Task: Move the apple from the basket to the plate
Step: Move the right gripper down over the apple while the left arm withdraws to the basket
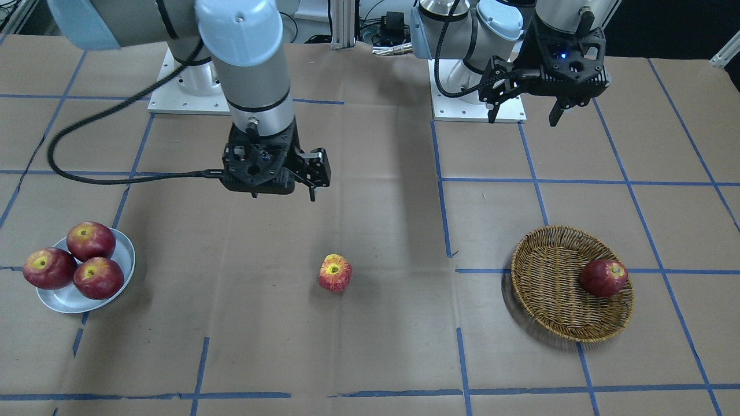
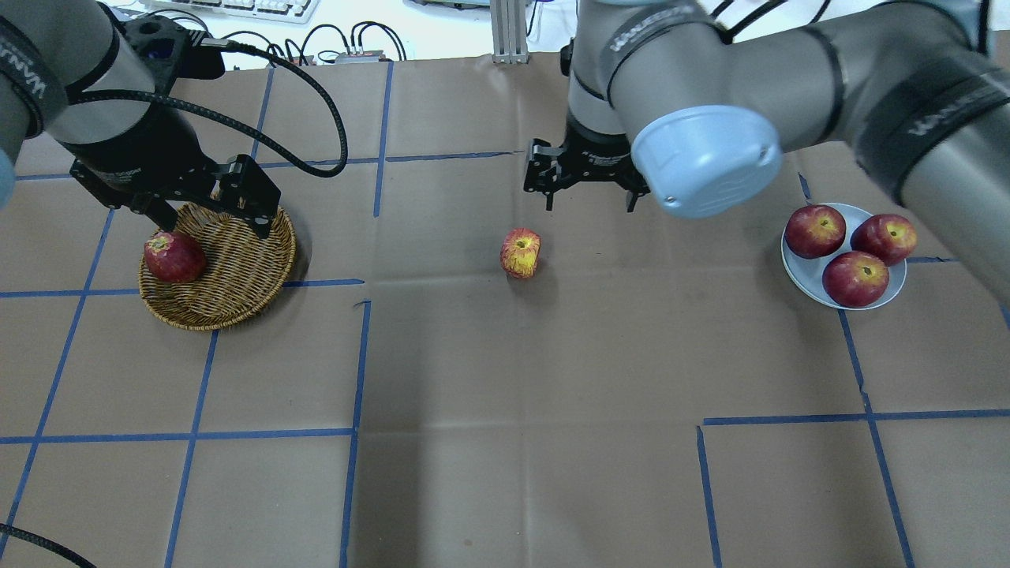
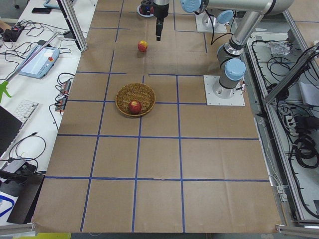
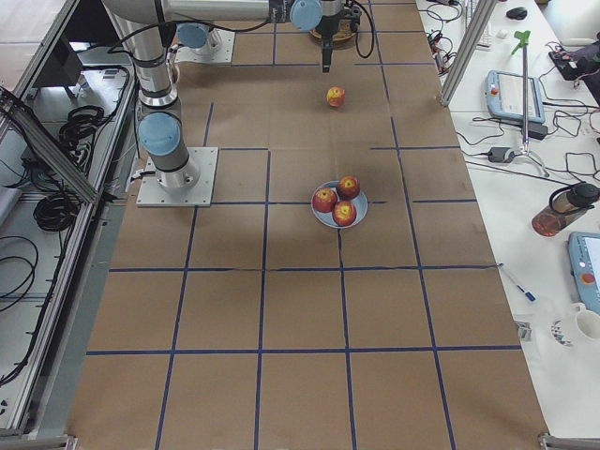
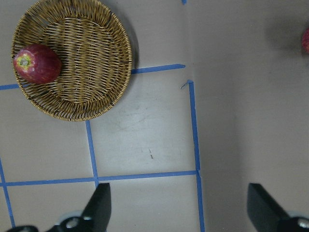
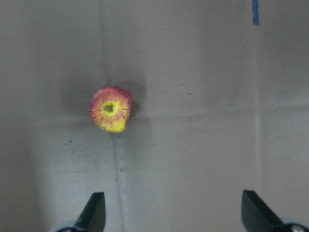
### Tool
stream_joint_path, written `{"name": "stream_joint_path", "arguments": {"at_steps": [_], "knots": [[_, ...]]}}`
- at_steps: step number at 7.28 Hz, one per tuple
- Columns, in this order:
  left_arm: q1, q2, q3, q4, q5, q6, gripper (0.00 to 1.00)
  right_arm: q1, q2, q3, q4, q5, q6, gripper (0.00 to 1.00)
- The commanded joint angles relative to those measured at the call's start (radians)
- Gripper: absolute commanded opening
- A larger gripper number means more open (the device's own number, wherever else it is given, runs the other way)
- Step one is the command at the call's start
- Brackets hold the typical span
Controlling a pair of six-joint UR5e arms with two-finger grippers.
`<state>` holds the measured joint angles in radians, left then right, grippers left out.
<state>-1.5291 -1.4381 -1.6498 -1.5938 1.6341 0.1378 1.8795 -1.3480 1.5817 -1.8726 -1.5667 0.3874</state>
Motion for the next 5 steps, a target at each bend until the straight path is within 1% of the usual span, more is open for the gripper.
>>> {"name": "stream_joint_path", "arguments": {"at_steps": [1, 3, 4, 5], "knots": [[0.007, 0.001, -0.001, 0.0, 0.0, -0.001, 0.99, 0.079, 0.135, 0.001, -0.161, -0.003, 0.106, 1.0], [0.007, 0.002, -0.004, 0.0, 0.001, 0.0, 0.99, 0.093, 0.232, 0.009, -0.264, -0.006, 0.119, 1.0], [0.007, 0.005, -0.004, -0.002, 0.004, 0.002, 0.99, 0.092, 0.281, 0.011, -0.302, -0.068, 0.102, 1.0], [0.007, 0.004, -0.005, -0.002, 0.001, -0.001, 0.99, 0.089, 0.333, 0.011, -0.357, -0.087, 0.099, 1.0]]}}
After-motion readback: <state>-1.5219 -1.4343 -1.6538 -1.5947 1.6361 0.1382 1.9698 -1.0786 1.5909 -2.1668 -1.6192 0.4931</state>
